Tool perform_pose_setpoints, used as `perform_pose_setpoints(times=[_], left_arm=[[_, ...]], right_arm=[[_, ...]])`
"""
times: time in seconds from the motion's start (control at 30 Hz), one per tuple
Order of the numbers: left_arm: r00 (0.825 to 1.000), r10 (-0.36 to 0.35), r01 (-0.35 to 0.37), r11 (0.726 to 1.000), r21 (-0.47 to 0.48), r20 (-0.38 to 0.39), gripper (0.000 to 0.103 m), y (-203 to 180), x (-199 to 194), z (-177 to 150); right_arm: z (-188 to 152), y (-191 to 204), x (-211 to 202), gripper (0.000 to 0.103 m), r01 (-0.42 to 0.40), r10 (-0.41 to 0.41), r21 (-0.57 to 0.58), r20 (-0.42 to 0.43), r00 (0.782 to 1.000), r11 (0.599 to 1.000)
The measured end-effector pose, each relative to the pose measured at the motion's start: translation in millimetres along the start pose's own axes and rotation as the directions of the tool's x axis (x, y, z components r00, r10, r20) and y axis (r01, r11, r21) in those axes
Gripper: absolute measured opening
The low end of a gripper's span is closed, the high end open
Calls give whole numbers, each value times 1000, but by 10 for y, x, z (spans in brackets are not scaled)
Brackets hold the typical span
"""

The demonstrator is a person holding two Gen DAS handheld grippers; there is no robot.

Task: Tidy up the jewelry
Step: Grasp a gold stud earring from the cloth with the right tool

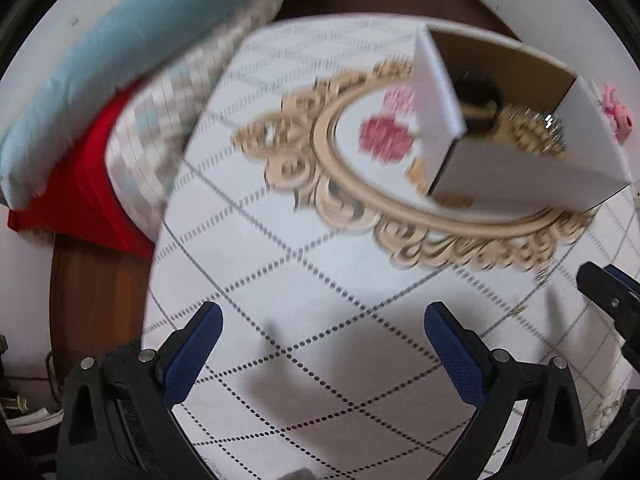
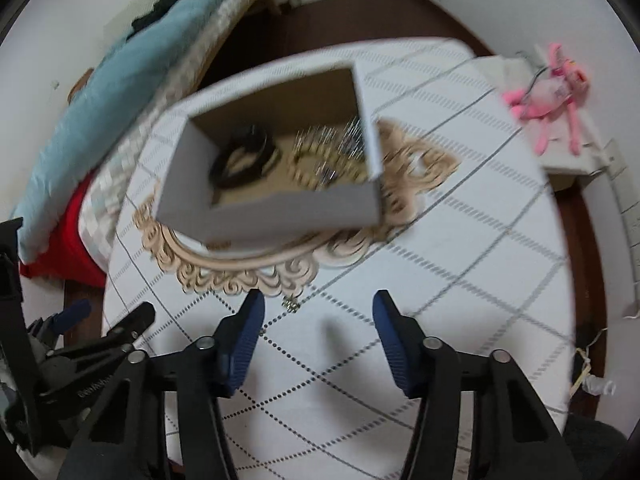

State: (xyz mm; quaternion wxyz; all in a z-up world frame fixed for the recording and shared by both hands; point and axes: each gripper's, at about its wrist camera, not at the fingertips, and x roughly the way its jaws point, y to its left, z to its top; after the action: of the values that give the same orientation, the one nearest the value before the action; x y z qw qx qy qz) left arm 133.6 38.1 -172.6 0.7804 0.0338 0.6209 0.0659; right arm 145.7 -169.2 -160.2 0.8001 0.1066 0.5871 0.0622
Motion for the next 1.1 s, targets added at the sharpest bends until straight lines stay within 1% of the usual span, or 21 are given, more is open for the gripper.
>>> perform_pose_setpoints(times=[0.13,0.2,0.27,0.3,0.37,0.43,0.47,0.5,0.6,0.67,0.73,0.83,0.9,0.97,1.1], left_arm=[[998,-27,27,1000,5,-50,103,16,161,-31],[997,-38,39,999,10,-71,103,10,216,-43],[995,-46,47,999,15,-91,103,13,278,-55],[993,-49,51,999,18,-104,103,6,306,-70],[993,-63,65,998,13,-104,103,10,317,-82],[992,-74,75,997,8,-104,103,24,334,-87],[991,-80,81,997,6,-104,103,26,338,-91],[991,-88,88,996,4,-105,103,29,350,-85],[989,-93,94,996,6,-111,103,37,366,-62],[992,-93,94,995,12,-90,103,55,328,-46],[993,-99,101,995,21,-66,103,38,236,-21],[993,-114,116,992,55,-34,103,-105,99,-73],[990,-138,139,988,72,-21,103,-231,31,-112],[986,-164,165,982,96,-15,103,-395,-11,-151],[983,-186,185,974,132,-5,102,-645,-42,-210]], right_arm=[[-31,152,270,53,13,-14,-27,-40,999,1000],[-38,220,337,49,23,-26,-44,-49,998,999],[-65,287,407,44,50,-54,-69,-67,996,996],[-75,327,396,42,68,-73,-88,-55,996,994],[-89,404,419,41,106,-113,-128,-51,992,986],[-94,435,432,29,150,-157,-147,-36,987,978],[-99,449,440,16,177,-183,-161,-27,983,971],[-98,447,444,9,185,-191,-166,-22,981,969],[-94,457,454,6,172,-179,-166,-28,983,971],[-95,417,385,3,166,-170,-152,-17,985,974],[-86,303,255,3,145,-146,-111,-6,989,983],[-94,118,46,3,125,-125,-58,14,992,990],[-142,-34,-77,3,122,-122,-27,21,992,992],[-190,-155,-148,3,127,-127,1,22,992,992],[-323,-391,-204,3,143,-144,57,19,989,988]])
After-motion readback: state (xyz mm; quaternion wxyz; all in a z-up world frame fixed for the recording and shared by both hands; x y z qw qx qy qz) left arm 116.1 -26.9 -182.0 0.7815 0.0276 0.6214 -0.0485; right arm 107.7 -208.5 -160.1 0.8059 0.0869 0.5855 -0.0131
